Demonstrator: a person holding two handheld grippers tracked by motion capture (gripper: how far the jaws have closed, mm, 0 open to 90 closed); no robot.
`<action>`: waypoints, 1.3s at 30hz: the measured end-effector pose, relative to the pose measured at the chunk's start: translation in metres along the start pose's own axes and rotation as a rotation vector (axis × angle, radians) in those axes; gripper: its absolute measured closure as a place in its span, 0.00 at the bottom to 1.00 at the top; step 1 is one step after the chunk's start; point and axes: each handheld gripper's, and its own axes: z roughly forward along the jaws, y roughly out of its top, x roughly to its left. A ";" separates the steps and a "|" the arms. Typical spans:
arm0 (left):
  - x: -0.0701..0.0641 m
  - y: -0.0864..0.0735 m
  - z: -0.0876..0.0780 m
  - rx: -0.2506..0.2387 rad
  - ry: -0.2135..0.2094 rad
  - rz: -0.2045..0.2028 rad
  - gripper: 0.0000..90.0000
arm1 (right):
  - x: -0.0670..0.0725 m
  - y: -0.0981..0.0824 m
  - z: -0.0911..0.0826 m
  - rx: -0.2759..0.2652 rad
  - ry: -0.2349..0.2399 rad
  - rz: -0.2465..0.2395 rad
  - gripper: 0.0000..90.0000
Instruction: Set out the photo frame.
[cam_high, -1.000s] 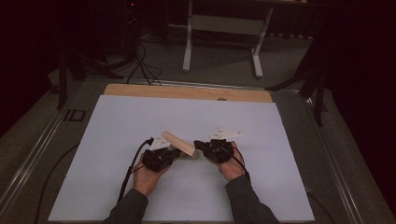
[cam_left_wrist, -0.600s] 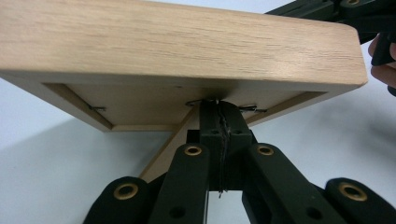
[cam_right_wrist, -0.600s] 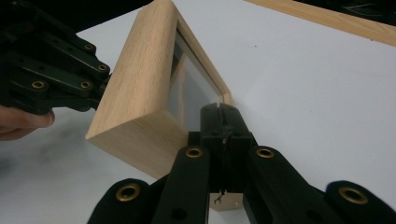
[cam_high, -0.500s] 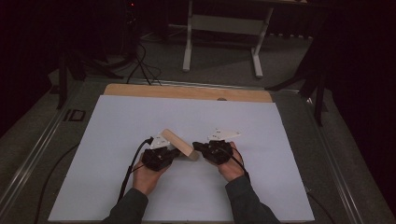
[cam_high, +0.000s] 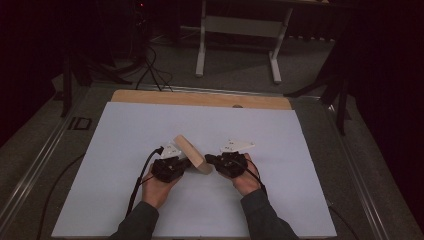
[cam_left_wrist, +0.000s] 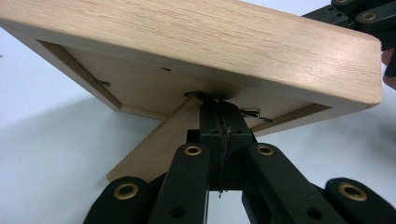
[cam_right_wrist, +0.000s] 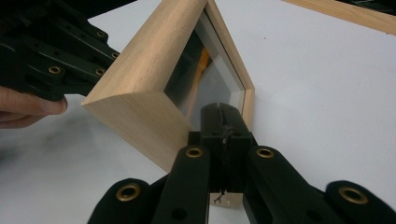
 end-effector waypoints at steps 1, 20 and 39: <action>0.000 0.000 0.000 0.001 0.001 0.002 0.99 | 0.000 0.000 0.000 0.002 -0.001 -0.001 1.00; 0.006 -0.002 0.002 0.002 0.020 -0.029 0.99 | 0.013 -0.009 0.008 0.070 -0.005 -0.078 0.99; 0.014 -0.004 0.001 -0.014 0.009 -0.055 0.99 | 0.027 -0.009 0.011 0.075 -0.014 -0.134 0.95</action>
